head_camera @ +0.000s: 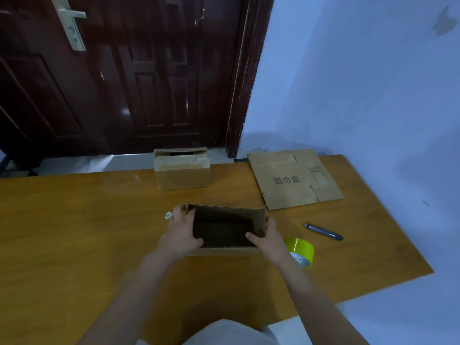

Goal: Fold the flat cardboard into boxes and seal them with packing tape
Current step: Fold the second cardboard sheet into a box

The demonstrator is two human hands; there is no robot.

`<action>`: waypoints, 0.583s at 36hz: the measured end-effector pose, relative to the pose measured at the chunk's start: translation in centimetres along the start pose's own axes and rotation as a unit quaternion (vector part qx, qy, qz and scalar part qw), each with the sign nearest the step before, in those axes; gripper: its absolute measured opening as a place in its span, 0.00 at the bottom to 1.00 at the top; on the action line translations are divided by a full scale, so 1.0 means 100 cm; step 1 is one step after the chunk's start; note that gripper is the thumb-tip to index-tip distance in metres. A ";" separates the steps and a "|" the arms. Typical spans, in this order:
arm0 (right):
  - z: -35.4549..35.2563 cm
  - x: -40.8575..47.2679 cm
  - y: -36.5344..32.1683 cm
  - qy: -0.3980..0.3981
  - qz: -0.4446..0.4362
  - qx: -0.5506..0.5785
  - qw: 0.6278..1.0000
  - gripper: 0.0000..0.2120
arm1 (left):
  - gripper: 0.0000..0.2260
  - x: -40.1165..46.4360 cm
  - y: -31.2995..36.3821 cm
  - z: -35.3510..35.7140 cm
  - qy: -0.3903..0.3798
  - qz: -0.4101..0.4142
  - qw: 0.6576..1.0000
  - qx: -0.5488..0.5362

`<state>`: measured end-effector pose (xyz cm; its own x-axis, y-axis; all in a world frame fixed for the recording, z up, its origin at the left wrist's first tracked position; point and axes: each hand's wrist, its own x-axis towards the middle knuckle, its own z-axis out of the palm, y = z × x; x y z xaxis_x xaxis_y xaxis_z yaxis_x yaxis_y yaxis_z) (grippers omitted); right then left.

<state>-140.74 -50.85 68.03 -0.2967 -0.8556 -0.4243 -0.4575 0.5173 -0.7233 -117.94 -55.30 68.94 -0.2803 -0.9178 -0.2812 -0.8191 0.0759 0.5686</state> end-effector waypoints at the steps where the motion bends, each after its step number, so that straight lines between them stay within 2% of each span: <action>1: 0.000 -0.001 -0.001 -0.002 -0.002 -0.008 1.000 0.31 | 0.36 0.001 0.001 0.000 -0.010 -0.004 1.000 -0.002; 7: -0.005 -0.004 -0.006 -0.003 -0.036 -0.100 0.994 0.23 | 0.35 0.002 0.003 0.007 0.009 0.006 1.000 0.006; 13: -0.007 -0.006 -0.015 -0.007 -0.037 -0.167 0.985 0.26 | 0.35 0.005 0.008 0.006 0.049 0.003 0.998 0.046; 21: -0.004 -0.008 -0.022 -0.027 -0.031 -0.214 0.976 0.29 | 0.35 0.009 0.010 0.006 0.049 -0.002 0.996 0.078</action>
<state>-139.87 -51.29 70.13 -0.2176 -0.8796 -0.4230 -0.7851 0.4153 -0.4596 -119.33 -55.82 68.75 -0.2332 -0.9513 -0.2016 -0.8896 0.1251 0.4392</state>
